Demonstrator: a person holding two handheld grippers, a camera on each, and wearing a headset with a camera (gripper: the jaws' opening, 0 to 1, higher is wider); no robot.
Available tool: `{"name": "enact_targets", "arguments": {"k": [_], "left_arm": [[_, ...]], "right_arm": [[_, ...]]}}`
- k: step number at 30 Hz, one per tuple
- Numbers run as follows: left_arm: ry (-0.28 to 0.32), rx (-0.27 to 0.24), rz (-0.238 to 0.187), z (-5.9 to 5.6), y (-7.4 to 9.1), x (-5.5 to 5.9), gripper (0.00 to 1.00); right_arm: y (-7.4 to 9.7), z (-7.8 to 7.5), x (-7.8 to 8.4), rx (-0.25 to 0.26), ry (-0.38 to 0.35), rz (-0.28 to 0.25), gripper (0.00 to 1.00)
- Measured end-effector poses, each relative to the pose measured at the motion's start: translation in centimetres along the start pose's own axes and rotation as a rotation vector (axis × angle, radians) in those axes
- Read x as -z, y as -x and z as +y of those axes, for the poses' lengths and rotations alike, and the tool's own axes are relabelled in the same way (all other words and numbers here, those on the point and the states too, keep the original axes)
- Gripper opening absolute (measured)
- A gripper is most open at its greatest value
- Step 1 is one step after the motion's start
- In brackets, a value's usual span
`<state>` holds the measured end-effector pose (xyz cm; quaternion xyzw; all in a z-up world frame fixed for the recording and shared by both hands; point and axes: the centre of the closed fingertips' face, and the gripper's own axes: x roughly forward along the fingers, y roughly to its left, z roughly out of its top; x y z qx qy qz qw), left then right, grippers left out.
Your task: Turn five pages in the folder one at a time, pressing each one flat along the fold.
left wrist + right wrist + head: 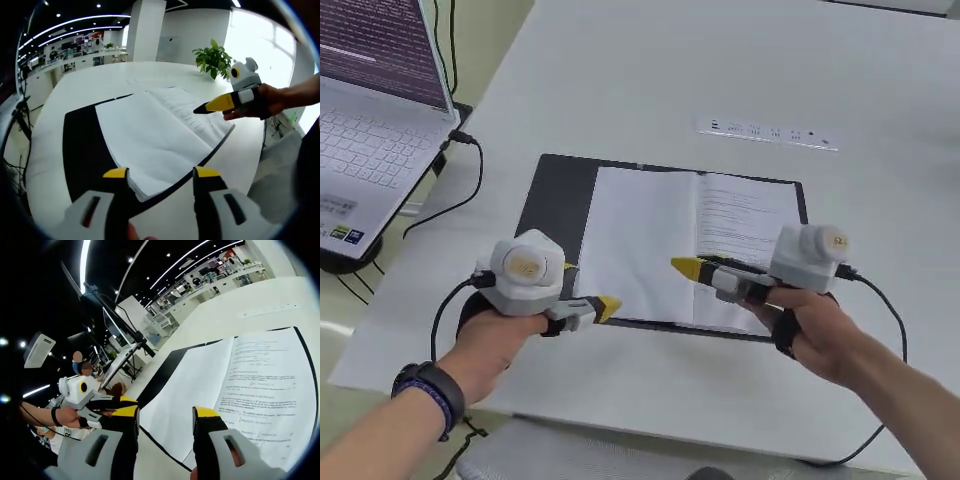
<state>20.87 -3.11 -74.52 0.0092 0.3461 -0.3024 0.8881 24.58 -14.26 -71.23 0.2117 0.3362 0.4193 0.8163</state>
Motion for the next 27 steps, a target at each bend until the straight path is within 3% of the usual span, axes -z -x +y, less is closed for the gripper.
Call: {"name": "enact_targets", "arguments": {"k": [6,14,20,27], "left_arm": [[0.044,0.015,0.028,-0.3,-1.1,1.1,0.41],[0.077,-0.022,0.064,0.1,-1.1,3.2,0.31],[0.056,-0.06,0.056,0.7,-0.9,3.1,0.21],[0.02,-0.068,0.057,1.1,-1.3,3.3,0.22]], "right_arm": [[0.6,-0.8,0.9,0.016,-0.02,0.0,0.41],[1.0,-1.3,1.2,0.028,-0.033,-0.001,0.39],[1.0,-1.8,1.2,0.038,-0.042,0.001,0.38],[0.9,-1.8,0.9,0.038,-0.038,0.0,0.38]]}}
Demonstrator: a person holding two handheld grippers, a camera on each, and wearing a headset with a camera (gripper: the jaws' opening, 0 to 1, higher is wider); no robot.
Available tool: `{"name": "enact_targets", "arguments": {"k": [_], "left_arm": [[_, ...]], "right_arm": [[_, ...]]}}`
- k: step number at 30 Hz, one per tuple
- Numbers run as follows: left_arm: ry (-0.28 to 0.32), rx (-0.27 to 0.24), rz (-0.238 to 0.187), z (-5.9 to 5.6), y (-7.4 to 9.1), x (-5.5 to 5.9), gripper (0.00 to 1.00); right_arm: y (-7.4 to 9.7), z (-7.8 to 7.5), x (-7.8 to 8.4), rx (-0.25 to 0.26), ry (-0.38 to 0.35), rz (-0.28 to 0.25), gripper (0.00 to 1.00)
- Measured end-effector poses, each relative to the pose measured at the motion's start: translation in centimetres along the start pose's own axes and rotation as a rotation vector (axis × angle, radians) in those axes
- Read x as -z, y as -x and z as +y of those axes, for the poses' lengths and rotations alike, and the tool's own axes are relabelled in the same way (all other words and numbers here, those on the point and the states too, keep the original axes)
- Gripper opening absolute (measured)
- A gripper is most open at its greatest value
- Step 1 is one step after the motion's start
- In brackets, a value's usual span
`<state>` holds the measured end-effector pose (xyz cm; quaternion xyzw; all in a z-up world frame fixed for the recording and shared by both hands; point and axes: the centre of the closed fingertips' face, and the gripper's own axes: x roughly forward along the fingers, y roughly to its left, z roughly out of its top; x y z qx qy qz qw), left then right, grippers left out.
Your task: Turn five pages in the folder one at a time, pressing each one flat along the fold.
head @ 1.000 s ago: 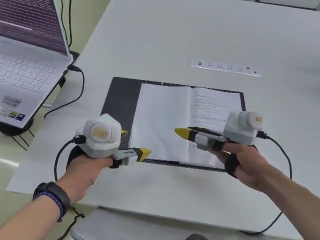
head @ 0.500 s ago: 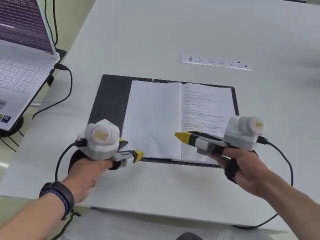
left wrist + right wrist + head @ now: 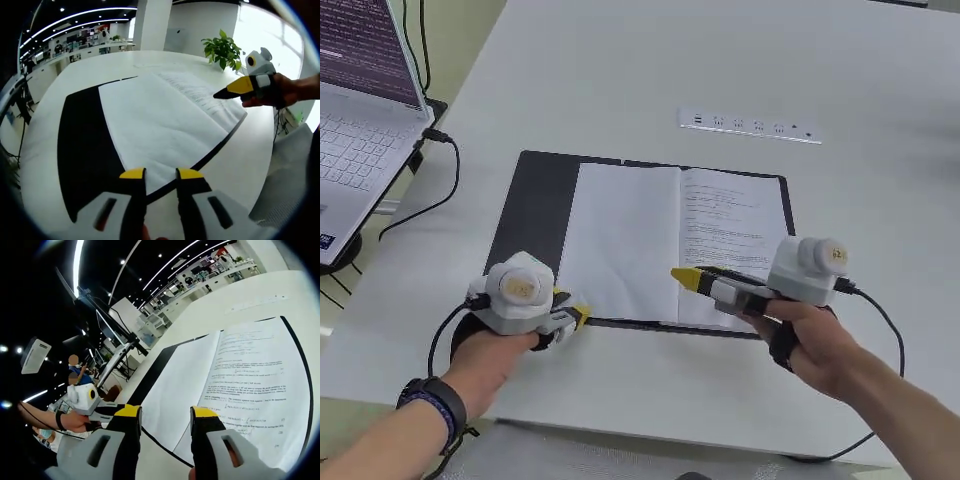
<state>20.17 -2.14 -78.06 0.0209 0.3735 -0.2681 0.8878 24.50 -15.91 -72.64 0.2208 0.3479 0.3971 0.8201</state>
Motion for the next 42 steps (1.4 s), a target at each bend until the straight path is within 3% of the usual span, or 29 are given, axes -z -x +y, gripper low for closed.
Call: {"name": "enact_targets", "arguments": {"k": [7,15,24,31,42], "left_arm": [[-0.014,-0.008,-0.003,0.4,-0.3,0.1,0.21],[-0.026,-0.018,-0.006,0.5,-0.4,0.2,0.2],[-0.048,-0.022,0.005,0.4,-0.5,0.3,0.21],[-0.098,-0.031,0.024,0.1,-0.4,0.6,0.23],[-0.085,-0.036,0.027,0.3,-0.4,0.4,0.21]], "right_arm": [[-0.4,-0.1,-1.1,-0.003,0.02,0.006,0.37],[-1.5,-2.0,-3.1,0.019,0.01,-0.033,0.3],[-4.3,-2.9,-3.7,0.01,0.021,-0.022,0.28],[-5.9,-3.6,-3.7,-0.003,-0.019,-0.038,0.24],[-6.3,-3.5,-4.8,0.007,-0.027,-0.079,0.13]]}}
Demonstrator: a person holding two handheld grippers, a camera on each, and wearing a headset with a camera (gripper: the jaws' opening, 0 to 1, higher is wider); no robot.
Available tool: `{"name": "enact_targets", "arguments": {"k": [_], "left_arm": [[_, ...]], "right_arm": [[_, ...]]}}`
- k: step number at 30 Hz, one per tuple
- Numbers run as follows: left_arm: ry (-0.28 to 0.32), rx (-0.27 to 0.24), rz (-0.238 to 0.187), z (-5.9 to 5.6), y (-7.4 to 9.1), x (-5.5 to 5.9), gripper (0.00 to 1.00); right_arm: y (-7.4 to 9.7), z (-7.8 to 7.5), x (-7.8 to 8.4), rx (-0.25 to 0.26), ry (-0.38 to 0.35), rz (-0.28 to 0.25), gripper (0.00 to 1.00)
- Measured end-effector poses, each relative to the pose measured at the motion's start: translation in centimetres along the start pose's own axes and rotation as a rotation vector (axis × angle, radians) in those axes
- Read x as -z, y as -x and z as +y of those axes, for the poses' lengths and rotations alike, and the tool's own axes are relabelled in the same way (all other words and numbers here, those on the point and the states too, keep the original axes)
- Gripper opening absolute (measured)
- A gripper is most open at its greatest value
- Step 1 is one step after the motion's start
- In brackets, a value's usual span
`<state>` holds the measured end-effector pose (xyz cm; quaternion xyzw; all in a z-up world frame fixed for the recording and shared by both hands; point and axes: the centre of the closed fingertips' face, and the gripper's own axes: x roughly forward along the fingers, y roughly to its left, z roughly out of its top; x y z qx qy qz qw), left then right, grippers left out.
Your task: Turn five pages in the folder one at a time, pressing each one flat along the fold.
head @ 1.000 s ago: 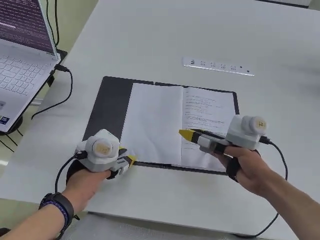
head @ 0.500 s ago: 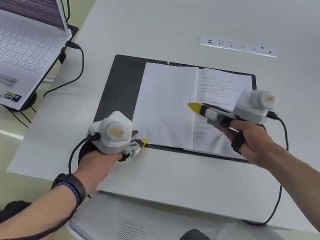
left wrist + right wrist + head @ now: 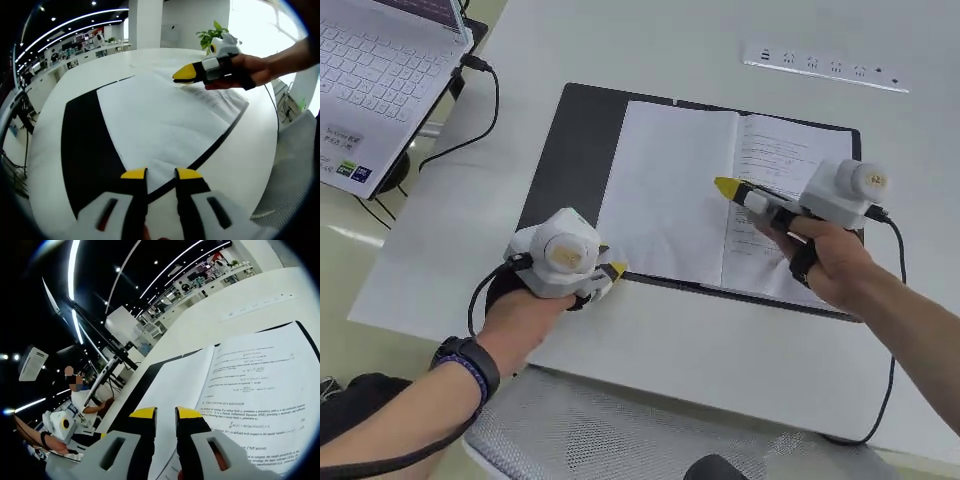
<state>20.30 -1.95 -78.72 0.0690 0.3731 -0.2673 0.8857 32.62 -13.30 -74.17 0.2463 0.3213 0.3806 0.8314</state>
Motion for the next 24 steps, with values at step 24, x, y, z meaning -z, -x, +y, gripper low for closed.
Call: {"name": "enact_targets", "arguments": {"k": [24], "left_arm": [[0.009,-0.022,0.006,0.0,-0.1,-0.1,0.21]], "right_arm": [[-2.2,-2.8,-1.4,0.028,-0.052,-0.045,0.0]]}}
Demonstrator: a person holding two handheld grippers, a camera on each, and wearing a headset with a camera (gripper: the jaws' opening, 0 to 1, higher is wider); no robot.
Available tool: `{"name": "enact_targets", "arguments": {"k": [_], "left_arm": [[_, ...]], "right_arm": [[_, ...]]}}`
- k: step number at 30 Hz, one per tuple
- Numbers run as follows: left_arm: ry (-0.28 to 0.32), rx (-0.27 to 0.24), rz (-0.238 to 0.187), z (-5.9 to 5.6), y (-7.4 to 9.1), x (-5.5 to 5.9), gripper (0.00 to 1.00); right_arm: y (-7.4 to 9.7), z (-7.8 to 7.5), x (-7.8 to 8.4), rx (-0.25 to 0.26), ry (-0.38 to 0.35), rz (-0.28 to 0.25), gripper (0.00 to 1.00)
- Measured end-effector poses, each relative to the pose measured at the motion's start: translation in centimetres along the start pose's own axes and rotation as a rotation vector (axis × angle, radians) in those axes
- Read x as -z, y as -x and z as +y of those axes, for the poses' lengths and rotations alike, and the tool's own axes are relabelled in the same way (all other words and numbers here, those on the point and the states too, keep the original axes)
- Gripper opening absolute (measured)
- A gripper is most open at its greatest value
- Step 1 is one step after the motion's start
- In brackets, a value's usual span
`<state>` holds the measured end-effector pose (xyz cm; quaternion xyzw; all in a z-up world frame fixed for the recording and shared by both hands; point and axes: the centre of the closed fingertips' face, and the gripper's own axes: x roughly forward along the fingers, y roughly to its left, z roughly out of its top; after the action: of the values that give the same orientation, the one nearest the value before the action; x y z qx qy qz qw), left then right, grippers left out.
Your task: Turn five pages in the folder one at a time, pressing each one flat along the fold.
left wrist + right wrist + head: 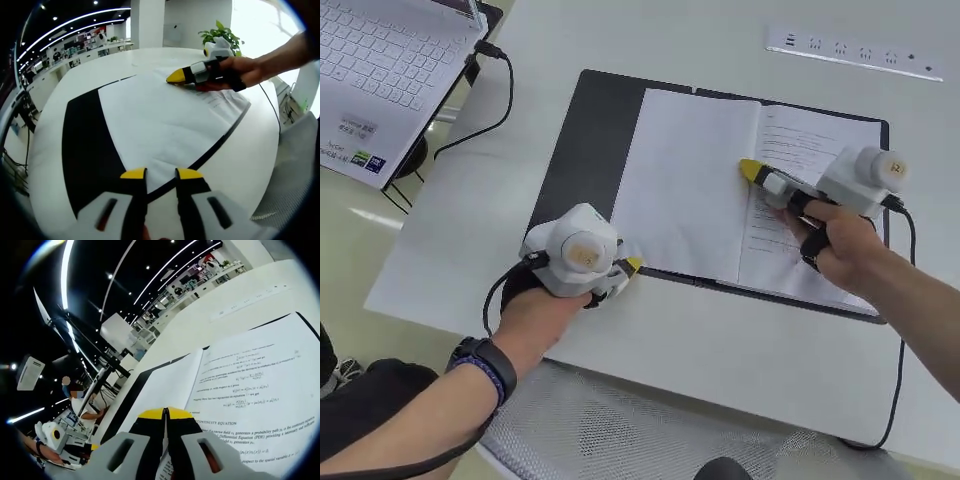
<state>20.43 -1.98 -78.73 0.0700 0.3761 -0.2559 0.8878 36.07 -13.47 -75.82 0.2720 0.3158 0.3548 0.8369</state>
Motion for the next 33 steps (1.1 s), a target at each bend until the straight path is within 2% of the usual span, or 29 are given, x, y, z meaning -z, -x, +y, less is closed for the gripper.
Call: {"name": "enact_targets", "arguments": {"k": [7,12,17,18,23,27,29,30,33], "left_arm": [[0.001,0.009,0.004,-0.2,0.0,0.0,0.22],[0.0,0.006,0.007,-0.1,0.0,0.0,0.22],[0.004,0.007,0.007,0.0,-0.1,0.0,0.22],[0.004,0.007,0.008,0.0,-0.1,0.0,0.21],[0.002,0.01,0.008,0.0,-0.1,0.0,0.21],[0.003,0.009,0.008,0.2,0.0,0.0,0.19],[0.008,0.011,0.011,0.2,0.0,0.0,0.19],[0.008,0.012,0.012,0.2,0.0,0.0,0.19],[0.011,0.011,0.009,0.1,0.0,0.0,0.2]], "right_arm": [[-1.1,-0.6,-1.1,-0.003,-0.01,-0.029,0.0],[-1.7,-0.9,-1.5,-0.002,0.006,-0.023,0.0],[-2.9,-1.6,-2.8,0.011,0.011,-0.03,0.0],[-3.5,-2.2,-3.4,0.013,0.01,-0.031,0.0],[-4.2,-2.9,-4.5,0.036,-0.027,-0.066,0.0],[-4.3,-2.7,-5.1,0.041,-0.055,-0.094,0.0],[-4.9,-3.9,-5.5,0.046,-0.057,-0.101,0.0],[-4.8,-4.0,-5.1,0.052,-0.06,-0.106,0.0],[-5.0,-4.0,-5.3,0.059,-0.065,-0.11,0.0]]}}
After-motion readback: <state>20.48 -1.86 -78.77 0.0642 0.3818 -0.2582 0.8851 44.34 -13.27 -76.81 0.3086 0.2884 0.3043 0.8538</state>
